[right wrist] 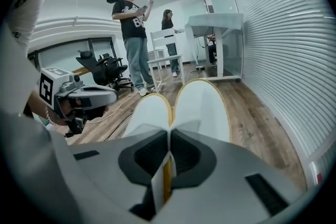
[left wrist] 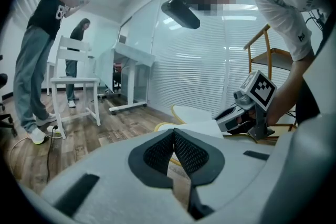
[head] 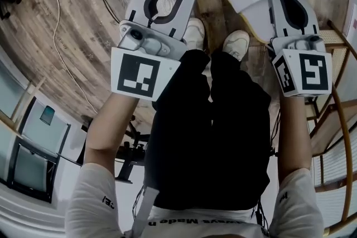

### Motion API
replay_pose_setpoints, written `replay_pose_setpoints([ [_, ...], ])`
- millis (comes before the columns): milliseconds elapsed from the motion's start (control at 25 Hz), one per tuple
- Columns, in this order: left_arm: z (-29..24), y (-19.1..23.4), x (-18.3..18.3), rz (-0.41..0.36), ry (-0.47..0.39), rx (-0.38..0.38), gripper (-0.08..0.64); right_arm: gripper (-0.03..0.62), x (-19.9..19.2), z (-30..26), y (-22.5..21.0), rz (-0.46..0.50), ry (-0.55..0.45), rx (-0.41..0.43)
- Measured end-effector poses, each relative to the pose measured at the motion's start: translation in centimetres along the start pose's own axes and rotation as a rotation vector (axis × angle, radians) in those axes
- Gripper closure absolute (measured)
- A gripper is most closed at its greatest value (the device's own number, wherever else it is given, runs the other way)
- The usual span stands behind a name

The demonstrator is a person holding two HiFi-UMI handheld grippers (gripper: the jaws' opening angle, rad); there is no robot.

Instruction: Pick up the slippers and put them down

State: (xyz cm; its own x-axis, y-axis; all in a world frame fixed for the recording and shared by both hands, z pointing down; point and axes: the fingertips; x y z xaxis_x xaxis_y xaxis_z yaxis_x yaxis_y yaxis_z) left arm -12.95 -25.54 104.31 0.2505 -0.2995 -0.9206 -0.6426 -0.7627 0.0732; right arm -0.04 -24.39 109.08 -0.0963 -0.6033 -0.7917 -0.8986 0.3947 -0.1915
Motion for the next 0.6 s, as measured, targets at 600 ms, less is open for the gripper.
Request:
replay_pose_setpoints([
  [600,-7.7,1.7,-14.6,0.016,0.021,-0.004,0.548,0.569,-12.5,-9.4,-3.3,0.005,0.019,0.019],
])
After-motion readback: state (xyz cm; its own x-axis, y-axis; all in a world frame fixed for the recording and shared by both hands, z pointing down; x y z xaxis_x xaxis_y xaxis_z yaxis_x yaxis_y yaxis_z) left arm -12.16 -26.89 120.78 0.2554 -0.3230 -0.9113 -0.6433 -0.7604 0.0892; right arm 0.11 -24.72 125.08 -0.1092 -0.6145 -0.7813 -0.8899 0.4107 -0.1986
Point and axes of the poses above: the fingertips, and each gripper's own axes: z backward along the fingers, y to its left, x out of its top, and after that the axes turned 1 degree about -y, right-handed
